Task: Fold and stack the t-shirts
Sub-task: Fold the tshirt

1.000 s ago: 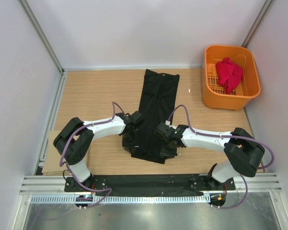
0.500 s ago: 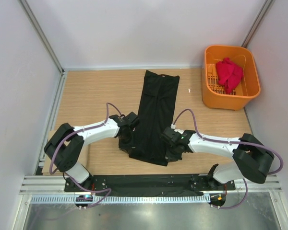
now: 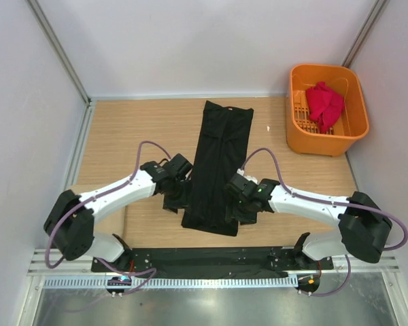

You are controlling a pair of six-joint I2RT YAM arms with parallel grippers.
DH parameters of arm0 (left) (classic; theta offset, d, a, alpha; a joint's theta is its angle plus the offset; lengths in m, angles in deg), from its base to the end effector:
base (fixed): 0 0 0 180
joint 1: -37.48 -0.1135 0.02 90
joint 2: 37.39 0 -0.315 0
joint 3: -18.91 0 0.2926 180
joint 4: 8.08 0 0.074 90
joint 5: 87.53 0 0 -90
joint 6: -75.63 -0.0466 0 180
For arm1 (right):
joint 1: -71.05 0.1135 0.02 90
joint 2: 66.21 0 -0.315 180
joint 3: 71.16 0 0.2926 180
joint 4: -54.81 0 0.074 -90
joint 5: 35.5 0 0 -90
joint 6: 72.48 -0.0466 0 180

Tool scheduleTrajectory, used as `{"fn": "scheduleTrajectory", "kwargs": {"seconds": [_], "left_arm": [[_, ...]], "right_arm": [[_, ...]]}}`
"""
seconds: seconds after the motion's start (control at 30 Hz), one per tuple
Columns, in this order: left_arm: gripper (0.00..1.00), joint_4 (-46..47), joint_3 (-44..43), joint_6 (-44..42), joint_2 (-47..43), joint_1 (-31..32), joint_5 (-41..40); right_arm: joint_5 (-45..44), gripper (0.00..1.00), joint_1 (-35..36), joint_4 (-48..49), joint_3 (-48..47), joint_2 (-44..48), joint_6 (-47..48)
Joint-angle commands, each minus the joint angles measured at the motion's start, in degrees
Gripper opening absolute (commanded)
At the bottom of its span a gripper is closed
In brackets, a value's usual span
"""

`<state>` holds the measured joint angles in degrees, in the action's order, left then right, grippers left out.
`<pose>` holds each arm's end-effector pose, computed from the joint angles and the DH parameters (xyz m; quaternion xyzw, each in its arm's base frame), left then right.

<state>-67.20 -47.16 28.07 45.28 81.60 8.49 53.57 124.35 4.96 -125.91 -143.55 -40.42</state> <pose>0.2047 -0.2053 0.2257 0.0211 0.9907 -0.1230 0.0546 0.1545 0.2060 0.1935 0.0412 0.9874 0.1214 0.0928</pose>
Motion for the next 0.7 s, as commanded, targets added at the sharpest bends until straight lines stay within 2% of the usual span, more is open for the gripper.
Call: {"fn": "scheduleTrajectory", "kwargs": {"seconds": [0.0,0.1,0.33,0.5,0.67], "left_arm": [[0.54,4.01,-2.98,-3.23,-4.71,-0.35,2.4],[0.57,11.77,-1.92,-4.73,-2.7,-0.35,9.79],[0.61,12.74,-5.0,-9.47,7.4,-0.35,9.63],[0.68,14.06,-5.27,-10.0,10.22,-0.35,9.62],[0.68,17.48,-4.21,-10.7,12.24,-0.35,11.99]], "right_arm": [[-1.35,0.65,0.23,-1.27,-4.72,3.07,3.52],[-0.3,0.7,-0.56,0.93,-4.72,3.42,4.49],[2.51,0.69,-1.27,3.92,-4.11,3.07,3.79],[2.86,0.68,-1.53,4.53,-3.14,4.65,3.44],[3.48,0.66,-2.49,5.06,-0.77,6.41,3.0]]}}
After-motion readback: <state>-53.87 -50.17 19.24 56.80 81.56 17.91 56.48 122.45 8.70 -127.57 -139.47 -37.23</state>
